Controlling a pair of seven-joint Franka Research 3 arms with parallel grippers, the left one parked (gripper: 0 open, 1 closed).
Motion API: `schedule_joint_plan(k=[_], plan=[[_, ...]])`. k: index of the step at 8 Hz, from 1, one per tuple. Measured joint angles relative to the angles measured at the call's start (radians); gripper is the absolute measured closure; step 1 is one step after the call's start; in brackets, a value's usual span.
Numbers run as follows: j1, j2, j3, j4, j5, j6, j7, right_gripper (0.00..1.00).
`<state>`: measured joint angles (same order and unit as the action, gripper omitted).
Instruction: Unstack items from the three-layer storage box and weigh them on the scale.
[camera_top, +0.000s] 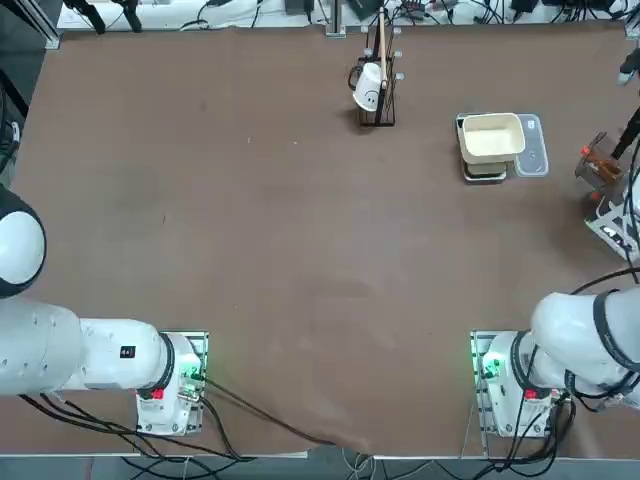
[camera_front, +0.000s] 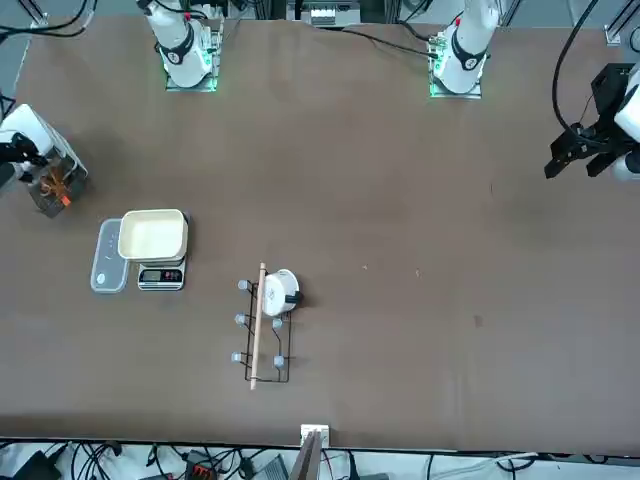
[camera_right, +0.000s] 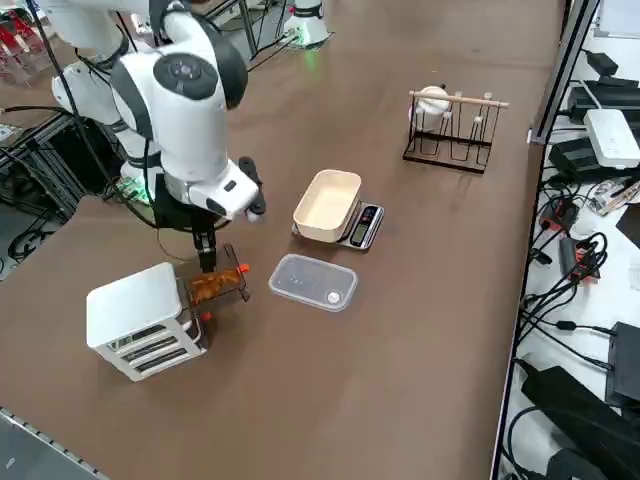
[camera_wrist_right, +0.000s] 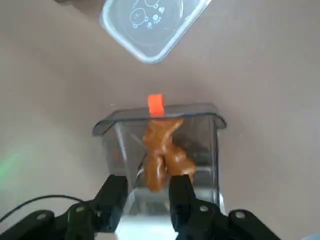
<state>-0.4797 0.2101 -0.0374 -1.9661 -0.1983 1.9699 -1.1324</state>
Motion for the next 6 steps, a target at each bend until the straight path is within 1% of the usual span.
schedule_joint_plan(k=[2,3,4,6], plan=[[-0.002,0.010,0.000,-0.066,0.000,0.126,0.000,0.44],[-0.008,0.010,0.000,-0.096,0.000,0.183,0.000,0.41],[-0.015,0.010,0.000,-0.115,0.000,0.217,0.000,0.40],[-0.018,0.009,0.000,-0.122,0.000,0.230,0.000,0.41]])
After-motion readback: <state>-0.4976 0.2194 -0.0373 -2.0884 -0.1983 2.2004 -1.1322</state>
